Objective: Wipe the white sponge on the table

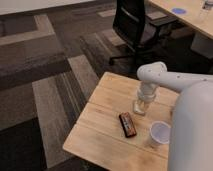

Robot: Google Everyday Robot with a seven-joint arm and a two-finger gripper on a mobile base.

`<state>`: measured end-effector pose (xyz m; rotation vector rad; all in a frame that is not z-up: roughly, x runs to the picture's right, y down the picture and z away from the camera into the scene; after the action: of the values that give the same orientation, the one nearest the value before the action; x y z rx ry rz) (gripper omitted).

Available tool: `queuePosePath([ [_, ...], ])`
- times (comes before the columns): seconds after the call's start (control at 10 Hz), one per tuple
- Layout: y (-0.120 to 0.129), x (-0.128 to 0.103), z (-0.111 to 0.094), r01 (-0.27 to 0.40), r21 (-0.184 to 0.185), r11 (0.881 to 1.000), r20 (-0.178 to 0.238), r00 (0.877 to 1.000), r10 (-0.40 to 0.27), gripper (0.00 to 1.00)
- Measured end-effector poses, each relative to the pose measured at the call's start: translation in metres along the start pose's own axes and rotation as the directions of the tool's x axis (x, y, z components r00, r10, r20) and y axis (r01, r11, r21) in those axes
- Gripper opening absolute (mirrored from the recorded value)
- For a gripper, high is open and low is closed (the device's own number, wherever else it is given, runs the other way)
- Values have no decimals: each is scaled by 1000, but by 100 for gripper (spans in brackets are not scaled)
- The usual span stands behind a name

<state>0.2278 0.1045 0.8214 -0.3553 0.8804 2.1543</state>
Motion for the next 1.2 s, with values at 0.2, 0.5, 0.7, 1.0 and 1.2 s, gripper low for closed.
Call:
queuePosePath([
  [0.2, -3, -12, 0, -14, -1, 1000, 7, 1000, 14, 0],
  [0.5, 6, -38, 7, 15, -2, 1000, 8, 1000, -15, 0],
  [0.7, 20, -38, 16, 57, -3, 998, -17, 998, -57, 0],
  [1.0, 60, -27, 25, 174, -18, 985, -58, 983, -175, 0],
  [1.2, 113, -18, 26, 344, -29, 939, -63, 936, -345, 0],
])
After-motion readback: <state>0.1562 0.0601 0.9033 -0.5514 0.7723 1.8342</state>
